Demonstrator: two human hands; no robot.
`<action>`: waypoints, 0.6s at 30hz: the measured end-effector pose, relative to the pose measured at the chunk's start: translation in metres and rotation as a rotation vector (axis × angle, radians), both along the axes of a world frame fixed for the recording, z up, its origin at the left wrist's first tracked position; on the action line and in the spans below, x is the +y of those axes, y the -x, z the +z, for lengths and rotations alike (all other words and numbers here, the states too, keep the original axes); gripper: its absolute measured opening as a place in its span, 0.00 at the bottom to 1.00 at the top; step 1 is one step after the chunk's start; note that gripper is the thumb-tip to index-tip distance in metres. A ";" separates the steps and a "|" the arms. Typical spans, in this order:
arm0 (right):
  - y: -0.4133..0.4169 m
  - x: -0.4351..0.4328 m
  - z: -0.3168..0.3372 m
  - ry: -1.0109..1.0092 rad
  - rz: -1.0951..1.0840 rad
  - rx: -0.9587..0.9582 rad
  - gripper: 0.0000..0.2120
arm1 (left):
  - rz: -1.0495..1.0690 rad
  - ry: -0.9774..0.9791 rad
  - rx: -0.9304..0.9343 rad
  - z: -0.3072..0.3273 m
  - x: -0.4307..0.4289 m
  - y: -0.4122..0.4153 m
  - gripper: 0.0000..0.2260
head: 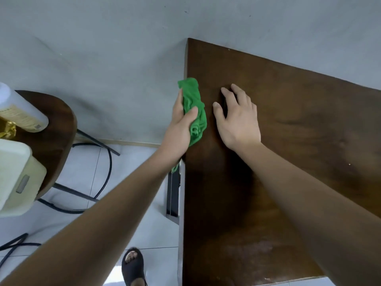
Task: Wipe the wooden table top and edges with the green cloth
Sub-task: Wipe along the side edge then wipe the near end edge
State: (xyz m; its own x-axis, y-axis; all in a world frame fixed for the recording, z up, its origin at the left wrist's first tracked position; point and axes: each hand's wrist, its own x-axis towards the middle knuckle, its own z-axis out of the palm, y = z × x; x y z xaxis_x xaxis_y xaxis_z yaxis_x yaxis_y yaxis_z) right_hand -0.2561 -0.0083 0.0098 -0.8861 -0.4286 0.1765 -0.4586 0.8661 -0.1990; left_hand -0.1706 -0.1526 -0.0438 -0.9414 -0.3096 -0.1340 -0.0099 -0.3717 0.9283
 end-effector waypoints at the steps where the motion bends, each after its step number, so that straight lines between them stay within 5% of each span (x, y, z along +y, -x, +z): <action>1: 0.000 0.000 0.000 -0.002 0.000 0.000 0.28 | 0.006 0.006 0.002 0.000 -0.007 0.014 0.38; 11: 0.003 0.000 -0.002 -0.018 0.004 0.015 0.28 | 0.009 0.020 -0.005 0.012 -0.056 0.130 0.38; 18: 0.002 -0.002 0.000 -0.025 0.003 0.016 0.27 | 0.035 0.050 -0.069 0.017 -0.055 0.128 0.29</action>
State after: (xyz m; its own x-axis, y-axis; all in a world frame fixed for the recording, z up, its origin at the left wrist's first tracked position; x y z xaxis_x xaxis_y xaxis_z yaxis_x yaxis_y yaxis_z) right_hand -0.2583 -0.0103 0.0100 -0.8820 -0.4357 0.1796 -0.4640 0.8694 -0.1698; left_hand -0.2991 -0.2072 -0.0271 -0.9189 -0.3500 -0.1821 -0.0626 -0.3263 0.9432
